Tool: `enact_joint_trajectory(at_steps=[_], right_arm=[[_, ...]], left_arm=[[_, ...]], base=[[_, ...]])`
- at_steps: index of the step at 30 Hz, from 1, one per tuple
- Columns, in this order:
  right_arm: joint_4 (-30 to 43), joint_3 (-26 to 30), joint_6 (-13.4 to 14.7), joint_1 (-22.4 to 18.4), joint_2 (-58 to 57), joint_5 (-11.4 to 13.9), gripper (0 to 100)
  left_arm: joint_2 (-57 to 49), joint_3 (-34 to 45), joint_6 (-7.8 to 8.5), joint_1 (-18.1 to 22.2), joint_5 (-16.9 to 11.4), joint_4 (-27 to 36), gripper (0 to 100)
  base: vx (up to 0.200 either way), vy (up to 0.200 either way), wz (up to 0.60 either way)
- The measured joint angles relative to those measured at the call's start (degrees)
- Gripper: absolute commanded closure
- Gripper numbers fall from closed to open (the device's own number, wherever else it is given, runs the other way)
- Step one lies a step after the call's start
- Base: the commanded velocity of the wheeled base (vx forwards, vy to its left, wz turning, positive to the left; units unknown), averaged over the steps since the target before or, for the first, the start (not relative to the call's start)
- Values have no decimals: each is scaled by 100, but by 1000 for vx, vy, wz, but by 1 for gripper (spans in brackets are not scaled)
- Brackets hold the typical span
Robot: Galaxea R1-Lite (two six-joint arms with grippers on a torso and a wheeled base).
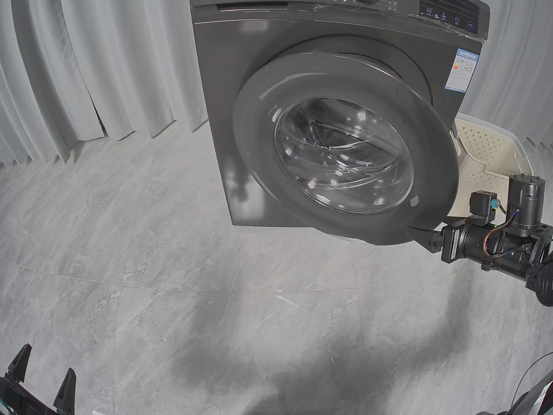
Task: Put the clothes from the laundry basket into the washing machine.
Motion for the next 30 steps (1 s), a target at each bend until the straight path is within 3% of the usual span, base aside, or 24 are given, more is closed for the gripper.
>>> enact_joint_trajectory(at_steps=[3,9,21,25,30], right_arm=[[-11,-46,161,188,-9,4,0],[-46,-283,413,594,4,94,0],[-57,-1086,451,689,361,112,0],[-146,-1467,462,614,546,6,0],[-630,-1786,451,339,839,-345,0]], left_arm=[[0,0,7,-2,-4,0,0],[2,0,29,-2,-6,2,0],[4,0,32,-7,-9,0,0],[4,0,32,-2,-9,0,0],[9,0,21,-7,-9,0,0]], base=[[0,-200,0],[0,0,0],[200,0,0],[0,0,0],[0,-120,0]])
